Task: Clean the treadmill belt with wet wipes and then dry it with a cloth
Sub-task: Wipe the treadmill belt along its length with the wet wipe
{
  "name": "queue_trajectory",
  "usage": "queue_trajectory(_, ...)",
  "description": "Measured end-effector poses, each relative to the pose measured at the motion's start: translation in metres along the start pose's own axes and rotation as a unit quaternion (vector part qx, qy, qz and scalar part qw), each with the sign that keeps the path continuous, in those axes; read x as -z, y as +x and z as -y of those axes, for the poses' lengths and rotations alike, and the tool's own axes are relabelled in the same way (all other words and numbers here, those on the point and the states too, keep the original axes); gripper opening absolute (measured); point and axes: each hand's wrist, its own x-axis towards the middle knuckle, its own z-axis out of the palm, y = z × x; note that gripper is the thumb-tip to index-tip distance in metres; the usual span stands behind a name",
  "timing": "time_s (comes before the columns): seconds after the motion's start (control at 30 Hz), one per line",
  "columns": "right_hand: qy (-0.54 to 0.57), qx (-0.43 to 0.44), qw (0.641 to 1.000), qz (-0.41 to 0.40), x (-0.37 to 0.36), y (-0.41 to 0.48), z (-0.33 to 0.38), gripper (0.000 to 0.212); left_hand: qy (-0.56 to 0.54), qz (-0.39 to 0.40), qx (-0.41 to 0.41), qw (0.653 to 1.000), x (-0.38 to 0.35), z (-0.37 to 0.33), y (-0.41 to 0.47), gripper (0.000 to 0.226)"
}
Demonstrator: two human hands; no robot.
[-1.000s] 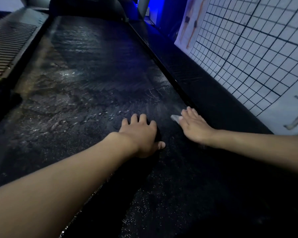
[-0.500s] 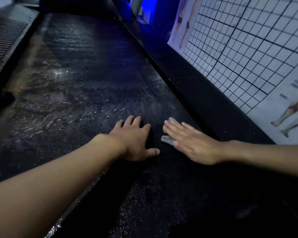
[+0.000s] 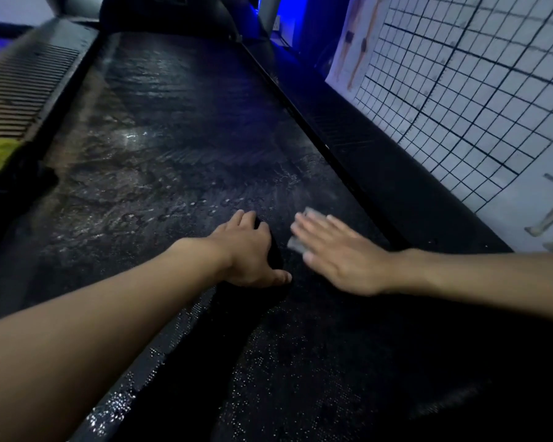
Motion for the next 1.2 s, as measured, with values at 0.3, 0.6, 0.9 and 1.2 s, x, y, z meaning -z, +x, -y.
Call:
queue_trajectory(0.3, 0.021, 0.0, 1.0, 0.01, 0.002, 0.014, 0.006, 0.057, -0.009, 0.042, 0.025, 0.999, 0.012, 0.023, -0.012, 0.117)
queue_trajectory(0.6, 0.002, 0.052, 0.998, 0.028, 0.006, 0.023, 0.017, 0.055, 0.002, 0.058, 0.085, 0.995, 0.007, 0.038, -0.021, 0.123)
queue_trajectory(0.9, 0.0, 0.077, 0.996, 0.033, 0.009, 0.037, 0.032, 0.055, 0.0, 0.026, 0.123, 0.992, 0.003, 0.066, -0.035, 0.121)
queue_trajectory(1.2, -0.014, 0.111, 0.993, 0.033, 0.011, 0.039, 0.043, 0.056, -0.019, 0.055, 0.129, 0.99, 0.008, 0.079, -0.047, 0.123)
